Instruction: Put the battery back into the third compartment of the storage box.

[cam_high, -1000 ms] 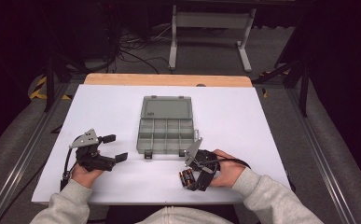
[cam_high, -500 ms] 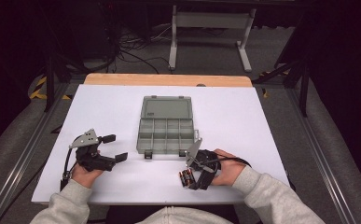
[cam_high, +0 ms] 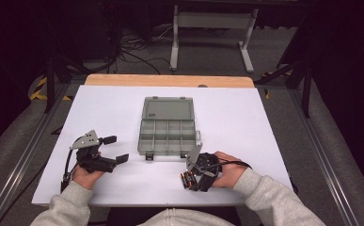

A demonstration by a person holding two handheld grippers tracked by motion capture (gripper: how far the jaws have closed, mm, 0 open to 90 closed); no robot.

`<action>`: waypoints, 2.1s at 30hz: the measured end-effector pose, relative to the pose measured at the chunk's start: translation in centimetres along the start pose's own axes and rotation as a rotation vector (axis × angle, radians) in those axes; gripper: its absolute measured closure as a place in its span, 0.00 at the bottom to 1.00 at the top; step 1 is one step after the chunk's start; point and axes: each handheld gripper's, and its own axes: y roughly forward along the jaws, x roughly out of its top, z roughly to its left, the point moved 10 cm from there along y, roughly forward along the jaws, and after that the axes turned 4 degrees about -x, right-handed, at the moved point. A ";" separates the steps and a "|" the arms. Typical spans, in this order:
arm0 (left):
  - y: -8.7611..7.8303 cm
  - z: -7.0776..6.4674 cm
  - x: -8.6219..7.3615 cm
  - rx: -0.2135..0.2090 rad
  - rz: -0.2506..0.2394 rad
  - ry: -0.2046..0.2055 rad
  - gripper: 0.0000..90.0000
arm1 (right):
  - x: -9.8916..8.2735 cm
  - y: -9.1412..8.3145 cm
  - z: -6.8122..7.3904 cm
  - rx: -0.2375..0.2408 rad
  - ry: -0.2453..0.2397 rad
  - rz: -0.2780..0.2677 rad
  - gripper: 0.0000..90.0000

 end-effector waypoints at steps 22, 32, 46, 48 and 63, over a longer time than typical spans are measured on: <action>0.0 0.0 0.1 -0.005 -0.009 -0.006 0.07 | 0.2 -0.2 0.2 -0.009 -0.022 -0.003 0.47; 0.1 0.0 0.1 -0.004 -0.013 -0.008 0.07 | 0.3 -1.2 -0.1 -0.017 -0.003 -0.021 0.47; 0.0 0.1 0.1 -0.003 -0.013 -0.011 0.07 | 1.6 -3.3 -1.3 -0.036 0.037 -0.084 0.47; 0.0 0.1 0.1 -0.003 -0.013 -0.011 0.07 | 1.8 -3.5 -1.6 -0.044 0.040 -0.094 0.47; -0.1 0.3 0.1 -0.001 -0.013 -0.008 0.07 | 3.8 -5.6 -4.4 -0.086 0.087 -0.169 0.47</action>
